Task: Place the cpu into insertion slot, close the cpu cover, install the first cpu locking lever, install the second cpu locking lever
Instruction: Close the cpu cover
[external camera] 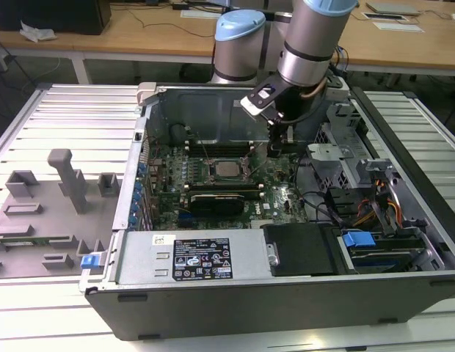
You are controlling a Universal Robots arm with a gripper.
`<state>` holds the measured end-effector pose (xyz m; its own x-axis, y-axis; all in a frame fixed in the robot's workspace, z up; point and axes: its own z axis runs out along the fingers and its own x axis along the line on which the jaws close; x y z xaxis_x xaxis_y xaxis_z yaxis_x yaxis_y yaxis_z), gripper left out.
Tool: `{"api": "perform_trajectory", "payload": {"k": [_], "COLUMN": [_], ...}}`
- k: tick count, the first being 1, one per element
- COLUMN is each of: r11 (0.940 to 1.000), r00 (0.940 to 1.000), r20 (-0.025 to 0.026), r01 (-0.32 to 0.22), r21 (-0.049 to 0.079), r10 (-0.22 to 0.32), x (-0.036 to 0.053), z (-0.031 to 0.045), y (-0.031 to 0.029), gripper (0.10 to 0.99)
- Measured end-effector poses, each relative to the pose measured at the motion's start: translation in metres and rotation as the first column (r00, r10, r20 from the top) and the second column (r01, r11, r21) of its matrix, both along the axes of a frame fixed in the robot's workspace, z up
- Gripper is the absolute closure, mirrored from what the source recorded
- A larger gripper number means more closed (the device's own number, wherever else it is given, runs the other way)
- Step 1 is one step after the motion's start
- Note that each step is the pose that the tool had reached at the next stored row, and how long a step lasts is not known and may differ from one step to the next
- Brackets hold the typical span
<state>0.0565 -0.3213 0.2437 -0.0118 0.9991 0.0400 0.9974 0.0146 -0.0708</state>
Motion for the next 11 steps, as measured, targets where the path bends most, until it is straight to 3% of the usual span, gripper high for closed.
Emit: {"api": "perform_trajectory", "payload": {"k": [6, 11], "r11": [1.0000, 1.0000], "r00": [1.0000, 0.9998], "r20": [0.0083, 0.0188], "r01": [0.000, 0.000], "r21": [0.000, 0.000], "r10": [0.000, 0.000], "x": [-0.0125, -0.0290], "z": [0.0000, 0.0000], "y": [0.0065, 0.0155], "gripper": [0.980, 0.980]}}
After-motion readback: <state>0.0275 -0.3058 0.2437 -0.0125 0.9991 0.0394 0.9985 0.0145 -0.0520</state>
